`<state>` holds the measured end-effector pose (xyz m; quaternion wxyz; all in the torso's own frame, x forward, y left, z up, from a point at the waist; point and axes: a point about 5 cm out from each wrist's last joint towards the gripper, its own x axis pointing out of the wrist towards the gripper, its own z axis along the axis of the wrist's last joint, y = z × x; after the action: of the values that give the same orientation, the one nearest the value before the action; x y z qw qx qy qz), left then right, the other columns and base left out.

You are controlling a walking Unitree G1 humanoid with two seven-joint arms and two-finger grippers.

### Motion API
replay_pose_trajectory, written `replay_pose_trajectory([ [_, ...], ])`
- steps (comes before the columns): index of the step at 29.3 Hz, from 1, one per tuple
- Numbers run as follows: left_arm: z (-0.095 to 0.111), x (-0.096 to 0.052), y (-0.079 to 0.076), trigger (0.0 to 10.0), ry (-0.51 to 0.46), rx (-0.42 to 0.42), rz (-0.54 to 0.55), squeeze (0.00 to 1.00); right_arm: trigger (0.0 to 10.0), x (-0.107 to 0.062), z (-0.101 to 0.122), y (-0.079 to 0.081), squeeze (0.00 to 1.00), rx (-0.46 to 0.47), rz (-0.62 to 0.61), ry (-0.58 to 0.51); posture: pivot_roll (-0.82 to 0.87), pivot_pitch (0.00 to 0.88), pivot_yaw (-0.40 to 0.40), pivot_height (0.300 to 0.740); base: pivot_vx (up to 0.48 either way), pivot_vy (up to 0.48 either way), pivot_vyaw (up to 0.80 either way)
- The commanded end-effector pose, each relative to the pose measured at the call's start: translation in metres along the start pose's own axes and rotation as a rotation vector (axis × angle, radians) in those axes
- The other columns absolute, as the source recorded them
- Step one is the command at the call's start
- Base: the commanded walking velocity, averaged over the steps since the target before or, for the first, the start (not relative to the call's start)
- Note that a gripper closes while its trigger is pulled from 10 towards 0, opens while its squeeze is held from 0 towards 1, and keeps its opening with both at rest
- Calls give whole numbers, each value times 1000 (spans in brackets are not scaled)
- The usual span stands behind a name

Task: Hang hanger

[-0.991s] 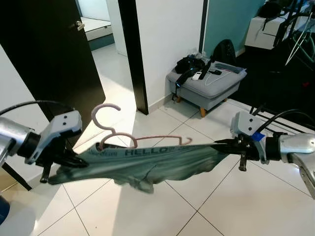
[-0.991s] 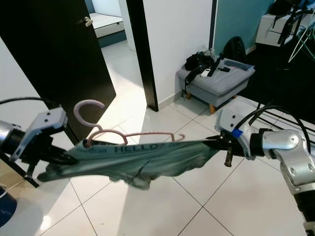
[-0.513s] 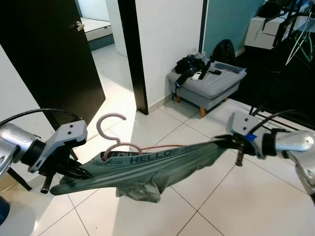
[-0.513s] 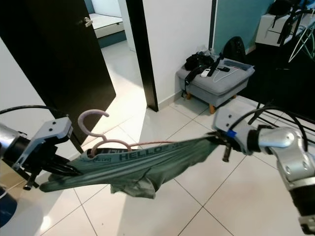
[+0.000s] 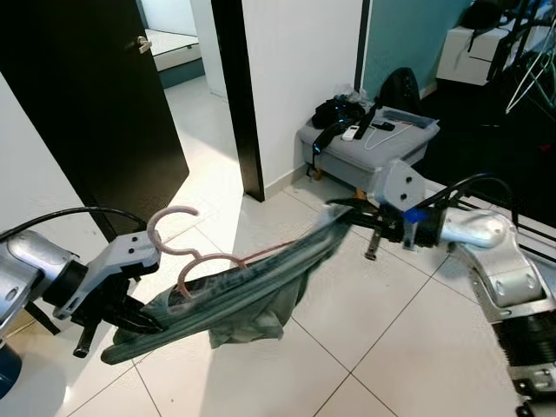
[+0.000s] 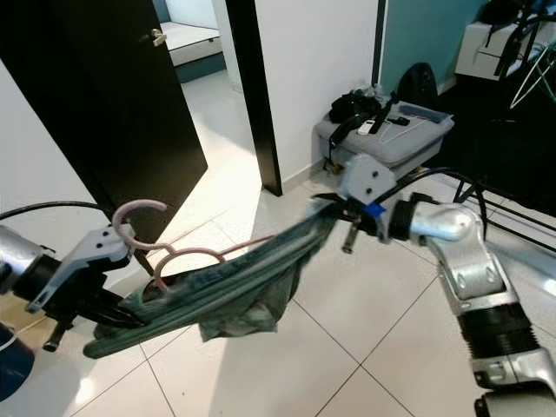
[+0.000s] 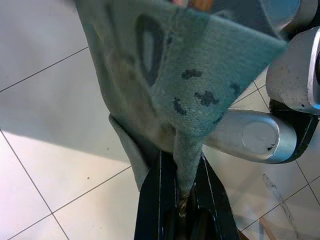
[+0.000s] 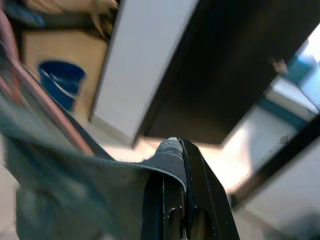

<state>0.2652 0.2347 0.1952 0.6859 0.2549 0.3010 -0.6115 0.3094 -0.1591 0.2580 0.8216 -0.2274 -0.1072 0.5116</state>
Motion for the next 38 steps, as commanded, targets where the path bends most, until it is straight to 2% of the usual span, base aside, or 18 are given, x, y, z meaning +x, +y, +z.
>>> replay_pose_trajectory([
  [1, -3, 17, 1, 10000, 15, -13, -2, 0, 0, 11, 28, 8, 0, 24, 88, -154, -75, 0, 116, 731, 0, 0, 0],
  [4, -3, 22, 5, 10000, 13, -20, 35, 0, 0, 14, 34, 12, 0, 36, 115, -193, -81, 0, 116, 731, 0, 0, 0],
  [5, -7, 31, 16, 10000, 32, -35, 143, 0, 0, 20, 39, 21, 0, 38, 158, -215, -84, 0, 117, 731, 0, 0, 0],
  [7, -9, 34, 20, 10000, 41, -40, 179, 0, 0, 22, 39, 25, 0, 36, 174, -215, -84, 0, 117, 731, 0, 0, 0],
  [10, -9, 37, 29, 10000, 34, -69, 269, 0, 0, 27, 34, 35, 0, 25, 203, -191, -83, 0, 117, 731, 0, 0, 0],
  [11, -10, 37, 38, 10000, 30, -96, 359, 0, 0, 29, 22, 36, 0, 0, 185, -121, -83, 0, 117, 731, 0, 0, 0],
  [14, -11, 36, 40, 10000, 34, -102, 389, 0, 0, 28, 17, 35, 0, -11, 170, -90, -83, 0, 117, 731, 0, 0, 0],
  [16, -20, 24, 53, 10000, 45, -163, 544, 0, 0, 18, 2, 21, 0, -34, 55, 16, -79, 0, 115, 731, 0, 0, 0],
  [20, -24, 18, 56, 10000, 71, -162, 606, 0, 0, 14, 1, 14, 0, -28, -2, 18, -79, 0, 115, 731, 0, 0, 0],
  [21, -28, 12, 60, 10000, 80, -185, 673, 0, 0, 9, 4, 7, 0, -15, -69, 5, -78, 0, 117, 731, 0, 0, 0],
  [23, -28, 12, 60, 10000, 80, -185, 673, 0, 0, 9, 4, 7, 0, -15, -69, 5, -78, 0, 117, 731, 0, 0, 0],
  [25, -37, -2, 68, 10000, 78, -250, 846, 0, 0, -4, 8, -10, 0, 9, -242, -28, -81, 0, 117, 731, 0, 0, 0],
  [26, -37, -2, 68, 10000, 78, -250, 846, 0, 0, -4, 8, -10, 0, 9, -242, -28, -81, 0, 117, 731, 0, 0, 0],
  [29, -38, -8, 73, 10000, 36, -283, 977, 0, 0, -12, 5, -15, 0, 37, -333, -36, -79, 0, 112, 731, 0, 0, 0],
  [34, -31, -5, 77, 10000, -35, -298, 1064, 0, 0, -4, -3, 1, 0, 83, -286, -32, -80, 0, 108, 731, 0, 0, 0],
  [36, -23, 1, 81, 10000, -97, -300, 1116, 0, 235, 14, -9, 24, 0, 129, -201, -44, -80, 0, 104, 731, 0, 0, 0],
  [37, -23, 1, 81, 10000, -97, -300, 1116, 0, 235, 14, -9, 24, 0, 129, -201, -44, -80, 0, 104, 731, 0, 0, 0],
  [38, -18, 6, 82, 10000, -129, -303, 1129, 0, 1961, 26, -11, 37, 0, 166, -153, -65, -79, 0, 103, 731, 0, 0, 0],
])
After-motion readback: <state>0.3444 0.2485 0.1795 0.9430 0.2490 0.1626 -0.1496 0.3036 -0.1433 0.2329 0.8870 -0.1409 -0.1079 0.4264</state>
